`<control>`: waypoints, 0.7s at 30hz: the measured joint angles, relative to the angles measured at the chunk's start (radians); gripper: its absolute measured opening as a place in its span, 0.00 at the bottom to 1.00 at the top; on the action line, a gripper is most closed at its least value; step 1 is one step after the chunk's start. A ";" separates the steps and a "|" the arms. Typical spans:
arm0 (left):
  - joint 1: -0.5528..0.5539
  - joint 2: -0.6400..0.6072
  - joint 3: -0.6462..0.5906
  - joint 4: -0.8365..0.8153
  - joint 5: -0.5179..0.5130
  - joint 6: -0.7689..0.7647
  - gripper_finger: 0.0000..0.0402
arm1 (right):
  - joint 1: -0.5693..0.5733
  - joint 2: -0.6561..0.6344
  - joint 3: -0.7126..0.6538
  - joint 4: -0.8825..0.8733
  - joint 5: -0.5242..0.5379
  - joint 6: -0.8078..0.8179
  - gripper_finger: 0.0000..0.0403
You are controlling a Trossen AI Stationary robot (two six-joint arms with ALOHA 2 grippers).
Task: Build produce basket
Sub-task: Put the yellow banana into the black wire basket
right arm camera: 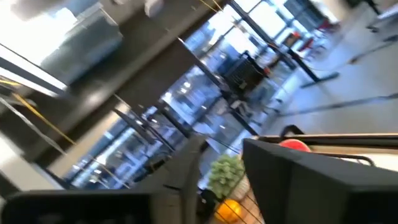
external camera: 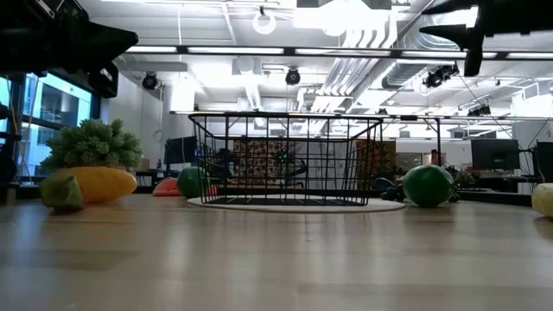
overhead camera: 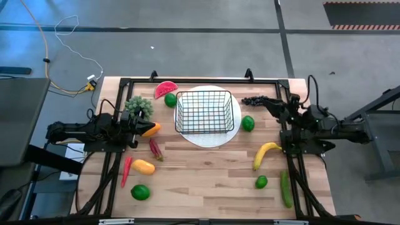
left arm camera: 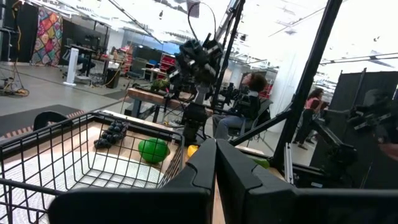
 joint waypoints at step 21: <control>0.000 0.000 0.000 0.012 0.000 -0.041 0.00 | 0.001 0.499 0.510 -0.708 -0.122 -0.228 0.57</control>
